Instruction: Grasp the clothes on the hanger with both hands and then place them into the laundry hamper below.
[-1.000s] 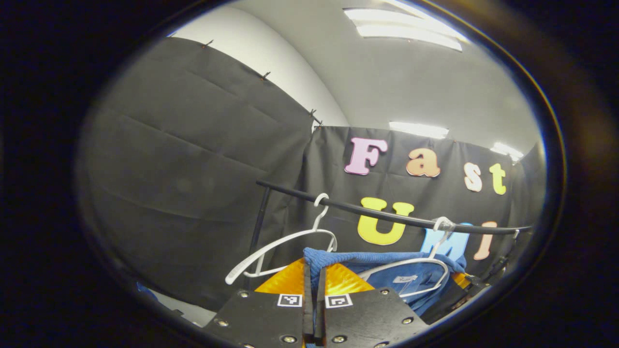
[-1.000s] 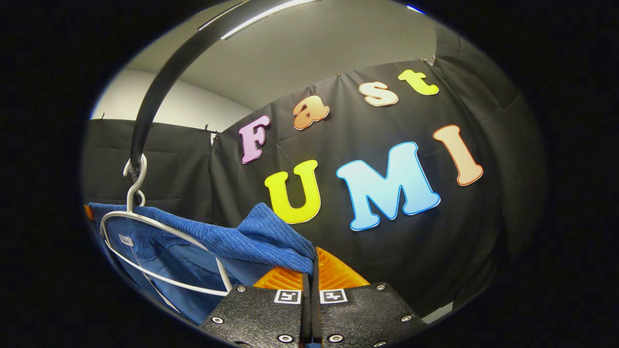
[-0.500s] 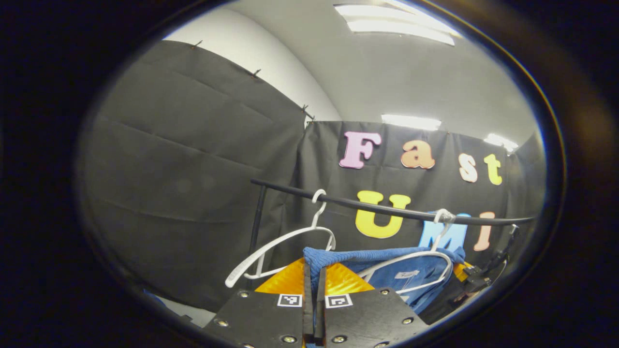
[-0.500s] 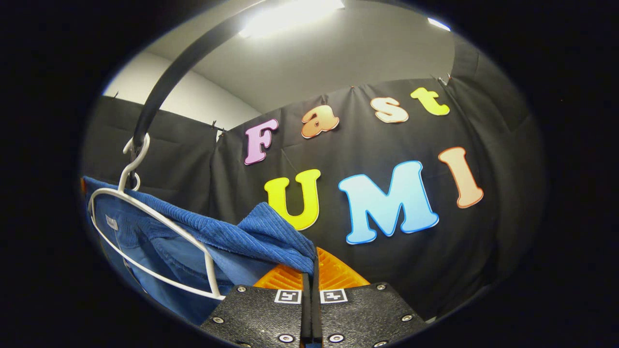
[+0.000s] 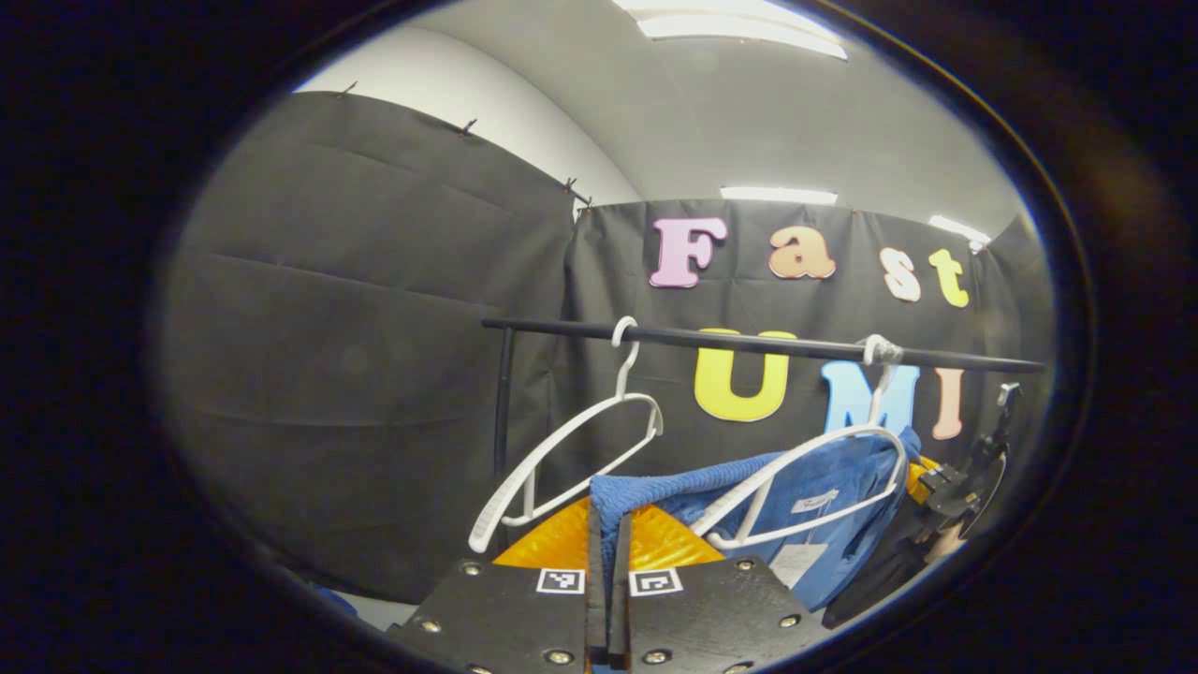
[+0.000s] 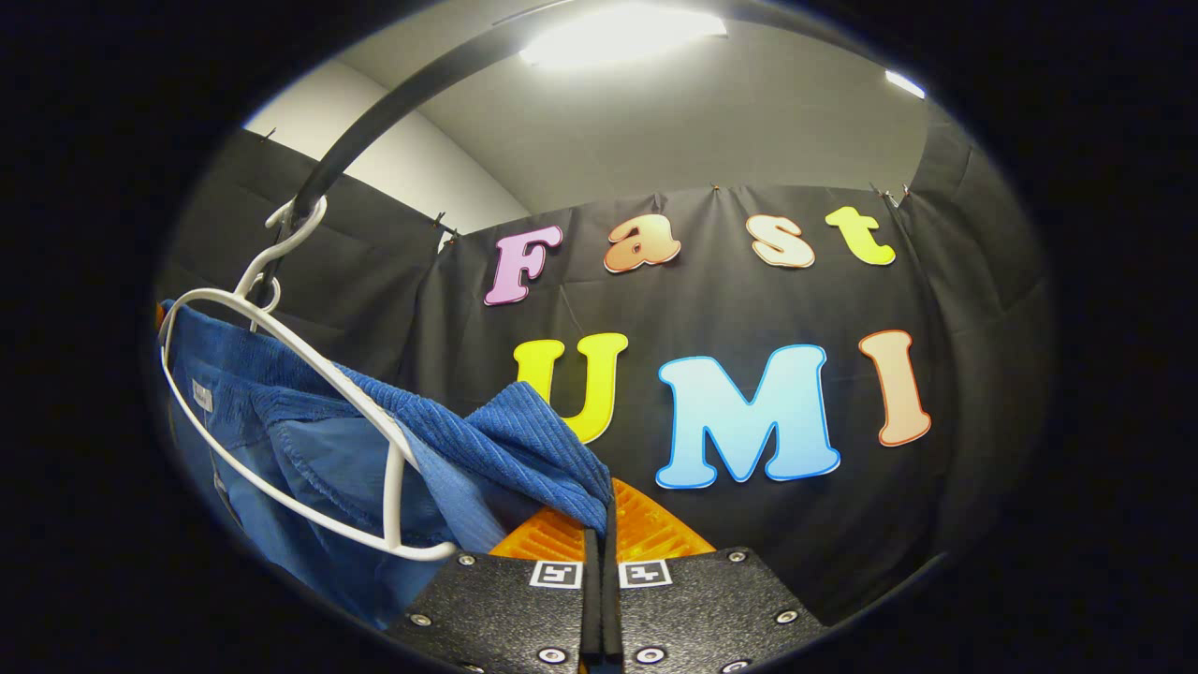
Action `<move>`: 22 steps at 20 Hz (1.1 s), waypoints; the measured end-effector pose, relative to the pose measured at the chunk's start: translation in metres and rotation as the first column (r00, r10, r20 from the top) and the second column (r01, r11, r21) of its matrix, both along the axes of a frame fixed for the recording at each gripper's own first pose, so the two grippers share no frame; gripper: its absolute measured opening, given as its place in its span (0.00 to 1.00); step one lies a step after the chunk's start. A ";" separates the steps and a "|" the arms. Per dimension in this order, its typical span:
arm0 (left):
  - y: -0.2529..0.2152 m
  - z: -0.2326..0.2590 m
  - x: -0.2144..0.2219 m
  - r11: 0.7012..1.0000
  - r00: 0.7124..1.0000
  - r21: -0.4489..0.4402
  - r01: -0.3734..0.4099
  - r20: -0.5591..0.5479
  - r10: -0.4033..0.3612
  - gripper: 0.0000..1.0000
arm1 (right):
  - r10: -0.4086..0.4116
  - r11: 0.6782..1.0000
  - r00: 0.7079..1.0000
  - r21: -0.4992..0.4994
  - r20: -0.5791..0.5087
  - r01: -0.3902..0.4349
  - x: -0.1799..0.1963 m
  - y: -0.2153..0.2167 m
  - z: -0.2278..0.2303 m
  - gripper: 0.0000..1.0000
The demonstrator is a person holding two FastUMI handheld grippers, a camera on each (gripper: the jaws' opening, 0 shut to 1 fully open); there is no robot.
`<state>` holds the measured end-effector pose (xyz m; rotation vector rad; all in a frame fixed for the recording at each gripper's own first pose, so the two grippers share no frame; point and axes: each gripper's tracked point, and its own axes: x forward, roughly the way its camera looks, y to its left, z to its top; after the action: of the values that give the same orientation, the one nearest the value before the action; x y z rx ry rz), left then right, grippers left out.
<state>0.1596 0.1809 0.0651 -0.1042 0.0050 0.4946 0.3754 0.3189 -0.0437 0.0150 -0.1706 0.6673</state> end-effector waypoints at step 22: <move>-0.022 -0.111 0.017 0.988 0.994 -0.150 0.034 -0.094 -0.049 0.02 | -0.082 0.992 0.989 -0.105 -0.120 0.070 0.017 -0.036 -0.072 0.00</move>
<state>0.1761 0.1589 -0.0460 -0.2249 0.1396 0.4570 0.3923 0.2825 -0.1154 -0.0463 -0.0172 0.5961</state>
